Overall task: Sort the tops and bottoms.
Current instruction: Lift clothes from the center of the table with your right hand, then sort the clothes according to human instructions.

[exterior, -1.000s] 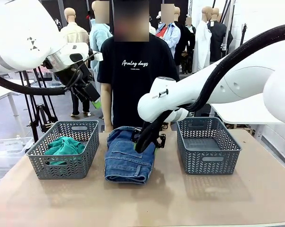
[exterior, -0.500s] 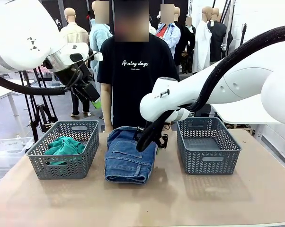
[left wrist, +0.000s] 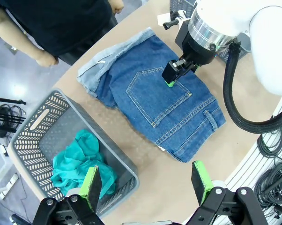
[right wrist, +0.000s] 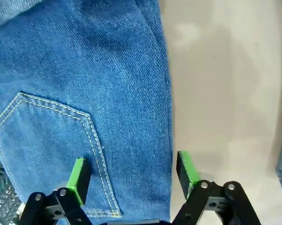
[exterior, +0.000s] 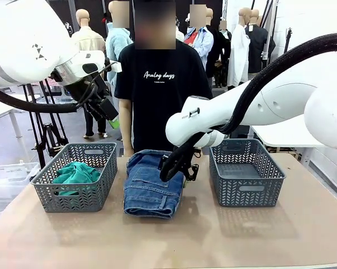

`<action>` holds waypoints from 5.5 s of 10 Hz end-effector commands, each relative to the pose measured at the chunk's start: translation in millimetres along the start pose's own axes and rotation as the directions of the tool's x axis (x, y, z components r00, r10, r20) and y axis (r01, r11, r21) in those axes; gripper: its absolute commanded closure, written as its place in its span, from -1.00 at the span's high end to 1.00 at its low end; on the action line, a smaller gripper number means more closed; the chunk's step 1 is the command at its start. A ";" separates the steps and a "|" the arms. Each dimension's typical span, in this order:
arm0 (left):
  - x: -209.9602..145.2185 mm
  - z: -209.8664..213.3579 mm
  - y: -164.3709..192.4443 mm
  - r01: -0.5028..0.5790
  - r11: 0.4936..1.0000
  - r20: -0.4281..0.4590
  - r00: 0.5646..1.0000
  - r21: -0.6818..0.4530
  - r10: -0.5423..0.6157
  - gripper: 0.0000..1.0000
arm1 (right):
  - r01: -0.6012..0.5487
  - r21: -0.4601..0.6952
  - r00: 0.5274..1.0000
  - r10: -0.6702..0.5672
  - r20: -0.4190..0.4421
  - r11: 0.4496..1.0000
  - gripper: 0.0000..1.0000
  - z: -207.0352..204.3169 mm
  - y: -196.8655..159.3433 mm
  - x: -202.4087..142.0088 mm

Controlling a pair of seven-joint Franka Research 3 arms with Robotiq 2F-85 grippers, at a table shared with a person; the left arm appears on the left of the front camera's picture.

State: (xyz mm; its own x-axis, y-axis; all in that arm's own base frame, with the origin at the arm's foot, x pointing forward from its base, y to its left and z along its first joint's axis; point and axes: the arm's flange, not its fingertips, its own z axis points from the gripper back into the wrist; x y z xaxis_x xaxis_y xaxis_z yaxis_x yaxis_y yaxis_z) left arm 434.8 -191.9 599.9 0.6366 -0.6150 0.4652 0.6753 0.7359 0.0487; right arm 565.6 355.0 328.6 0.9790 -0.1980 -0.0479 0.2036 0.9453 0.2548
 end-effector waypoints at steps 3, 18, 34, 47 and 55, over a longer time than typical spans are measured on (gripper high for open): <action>1.2 0.8 0.1 -0.001 1.000 0.003 1.000 0.011 0.001 1.00 | -0.030 -0.001 1.000 0.030 -0.008 1.000 -0.70 9.4 -0.2 -1.1; 1.2 0.8 0.1 -0.001 1.000 0.003 1.000 0.011 0.001 1.00 | -0.134 0.046 0.976 0.124 0.180 0.990 -1.00 129.3 30.2 -47.1; 1.2 0.8 0.1 -0.001 1.000 0.003 1.000 0.011 0.001 1.00 | -0.239 0.021 0.874 0.206 0.440 0.971 -1.00 260.5 70.1 -82.4; 1.2 0.8 0.1 -0.001 1.000 0.003 1.000 0.011 0.001 1.00 | -0.239 0.021 0.874 0.206 0.440 0.971 -1.00 260.5 70.1 -82.4; 1.2 0.8 0.1 -0.001 1.000 0.003 1.000 0.011 0.001 1.00 | -0.239 0.021 0.874 0.206 0.440 0.971 -1.00 260.5 70.1 -82.4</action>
State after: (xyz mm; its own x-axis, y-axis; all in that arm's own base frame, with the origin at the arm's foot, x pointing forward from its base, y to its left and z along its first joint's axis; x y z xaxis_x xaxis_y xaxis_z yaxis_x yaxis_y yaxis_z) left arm 434.9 -192.0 600.1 0.6363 -0.6151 0.4656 0.6754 0.7358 0.0490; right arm 500.5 372.7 599.8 0.8985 -0.0932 0.4289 -0.0297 0.9620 0.2713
